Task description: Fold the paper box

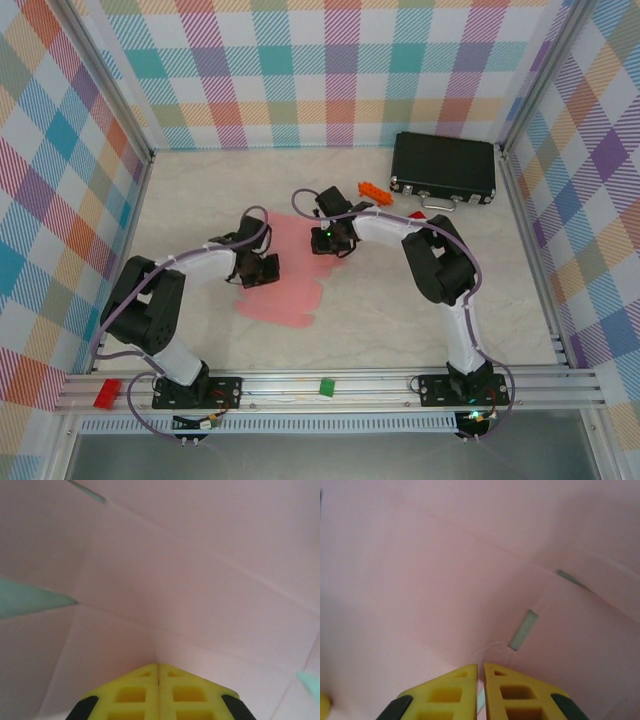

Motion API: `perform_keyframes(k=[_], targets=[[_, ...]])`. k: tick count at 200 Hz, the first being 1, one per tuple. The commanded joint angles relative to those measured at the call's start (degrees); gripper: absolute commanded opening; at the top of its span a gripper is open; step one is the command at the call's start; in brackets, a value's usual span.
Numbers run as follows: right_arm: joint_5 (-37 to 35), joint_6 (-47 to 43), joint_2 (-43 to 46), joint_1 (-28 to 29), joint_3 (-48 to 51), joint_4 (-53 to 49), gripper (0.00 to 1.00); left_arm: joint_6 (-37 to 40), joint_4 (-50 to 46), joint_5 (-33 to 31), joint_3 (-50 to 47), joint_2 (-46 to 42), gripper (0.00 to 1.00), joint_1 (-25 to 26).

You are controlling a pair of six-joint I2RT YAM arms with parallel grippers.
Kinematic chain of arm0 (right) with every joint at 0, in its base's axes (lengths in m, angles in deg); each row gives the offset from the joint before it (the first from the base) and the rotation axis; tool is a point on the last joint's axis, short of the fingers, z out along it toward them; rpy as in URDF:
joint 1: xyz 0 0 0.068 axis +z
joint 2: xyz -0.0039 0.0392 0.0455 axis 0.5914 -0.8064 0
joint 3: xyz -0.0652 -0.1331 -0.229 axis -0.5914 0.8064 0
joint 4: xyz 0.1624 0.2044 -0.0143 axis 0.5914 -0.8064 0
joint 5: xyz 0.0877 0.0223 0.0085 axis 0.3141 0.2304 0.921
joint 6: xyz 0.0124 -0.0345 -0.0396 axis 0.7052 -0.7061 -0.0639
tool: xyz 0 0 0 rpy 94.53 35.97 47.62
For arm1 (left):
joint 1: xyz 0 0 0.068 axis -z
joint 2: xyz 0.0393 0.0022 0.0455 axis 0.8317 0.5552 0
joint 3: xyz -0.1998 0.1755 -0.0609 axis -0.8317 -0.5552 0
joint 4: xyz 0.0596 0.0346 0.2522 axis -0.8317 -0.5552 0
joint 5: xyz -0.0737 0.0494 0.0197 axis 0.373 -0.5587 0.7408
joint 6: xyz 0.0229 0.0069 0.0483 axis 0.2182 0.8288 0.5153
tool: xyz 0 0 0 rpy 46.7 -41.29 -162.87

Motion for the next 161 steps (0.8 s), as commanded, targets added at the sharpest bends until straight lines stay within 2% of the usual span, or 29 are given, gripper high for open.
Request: perform_keyframes(k=[1,22,52,77,123,161], targets=[[-4.3,-3.2,-1.7,-0.2,-2.3,-4.3,0.14,-6.5,1.7,1.3,-2.9,-1.5,0.06,2.6],[-5.7,-4.6,-1.5,-0.2,-2.4,-5.2,0.14,-7.5,3.0,3.0,-2.3,-1.1,0.07,3.9],[-6.4,-6.0,0.0,-0.3,-1.8,-5.2,0.16,-8.7,5.6,9.0,0.1,-1.6,0.09,4.2],[-5.4,-5.8,3.4,-0.6,-1.1,-4.6,0.17,-5.9,-0.4,6.1,4.4,-4.1,0.14,3.6],[1.0,-5.6,6.9,-0.8,-1.7,-3.2,0.2,0.5,-5.7,3.7,11.1,-6.0,0.23,-4.2],[6.2,-2.7,4.9,-0.7,-3.2,0.0,0.21,4.6,-6.1,1.2,17.3,-1.6,0.31,-10.4]])
